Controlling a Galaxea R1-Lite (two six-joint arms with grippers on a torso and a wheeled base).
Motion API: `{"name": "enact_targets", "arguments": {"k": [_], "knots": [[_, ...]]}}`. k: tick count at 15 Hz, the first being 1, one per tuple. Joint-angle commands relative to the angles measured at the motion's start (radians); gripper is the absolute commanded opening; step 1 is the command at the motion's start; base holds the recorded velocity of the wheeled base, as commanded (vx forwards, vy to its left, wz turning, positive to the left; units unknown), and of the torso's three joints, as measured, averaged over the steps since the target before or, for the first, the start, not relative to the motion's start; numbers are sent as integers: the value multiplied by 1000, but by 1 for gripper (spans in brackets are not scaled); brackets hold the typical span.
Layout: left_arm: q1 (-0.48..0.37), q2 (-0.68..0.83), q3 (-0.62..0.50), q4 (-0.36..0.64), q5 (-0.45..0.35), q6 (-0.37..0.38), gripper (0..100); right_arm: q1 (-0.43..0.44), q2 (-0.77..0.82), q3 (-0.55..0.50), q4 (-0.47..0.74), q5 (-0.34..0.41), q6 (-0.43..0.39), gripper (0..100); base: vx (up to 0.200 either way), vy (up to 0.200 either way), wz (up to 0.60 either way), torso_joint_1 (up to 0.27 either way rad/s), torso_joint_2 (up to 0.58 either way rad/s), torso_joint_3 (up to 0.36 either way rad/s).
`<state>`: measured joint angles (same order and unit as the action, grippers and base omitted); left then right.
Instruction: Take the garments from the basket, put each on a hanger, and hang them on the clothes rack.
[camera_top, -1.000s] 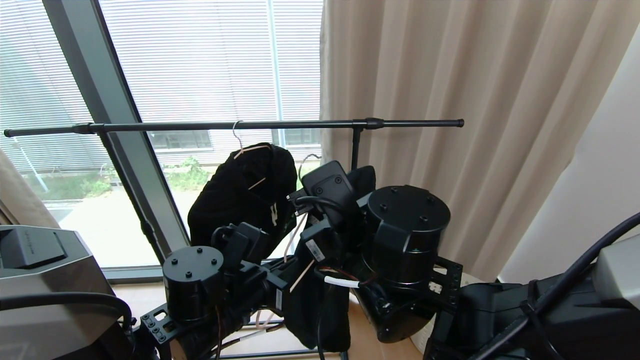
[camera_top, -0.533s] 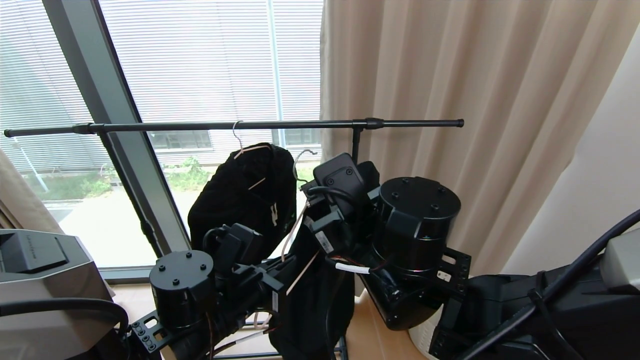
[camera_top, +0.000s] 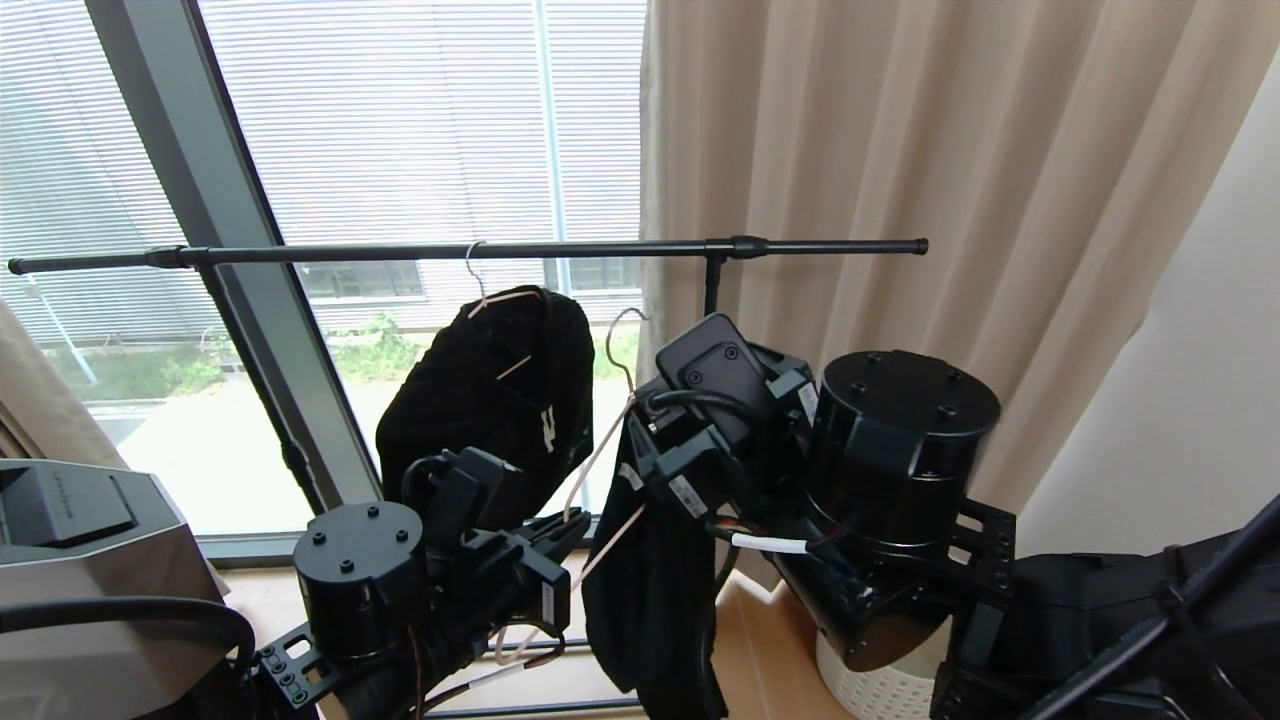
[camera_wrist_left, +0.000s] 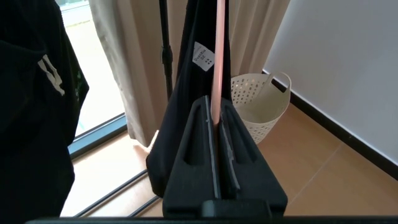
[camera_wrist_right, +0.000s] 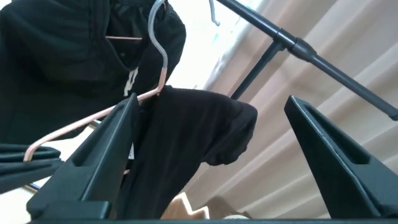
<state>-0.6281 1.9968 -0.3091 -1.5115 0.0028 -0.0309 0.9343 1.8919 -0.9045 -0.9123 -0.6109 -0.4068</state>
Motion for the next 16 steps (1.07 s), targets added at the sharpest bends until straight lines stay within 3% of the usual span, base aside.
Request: {"name": "enact_targets", "arguments": {"k": [1,9,10,12,14,16], "knots": [[1,-3,8,-1,-3,0,0,-22,-70,38,46,31,-6,100,0,0,0,0,0,0],[33,-9,73,-59,-102,28,0,-152,-192,79,282,353,-6,100,0,0,0,0,0,0],[34,-9,84,-59,-124,28,0,-184,-192,75,309,441,-6,100,0,0,0,0,0,0],[34,-9,94,-59,-135,28,0,-224,-198,81,342,517,-7,100,0,0,0,0,0,0],[33,-4,105,-59,-136,29,0,-308,-220,62,435,723,-33,100,0,0,0,0,0,0],[33,-6,108,-59,-156,29,0,-374,-234,21,504,829,-102,100,0,0,0,0,0,0]]}}
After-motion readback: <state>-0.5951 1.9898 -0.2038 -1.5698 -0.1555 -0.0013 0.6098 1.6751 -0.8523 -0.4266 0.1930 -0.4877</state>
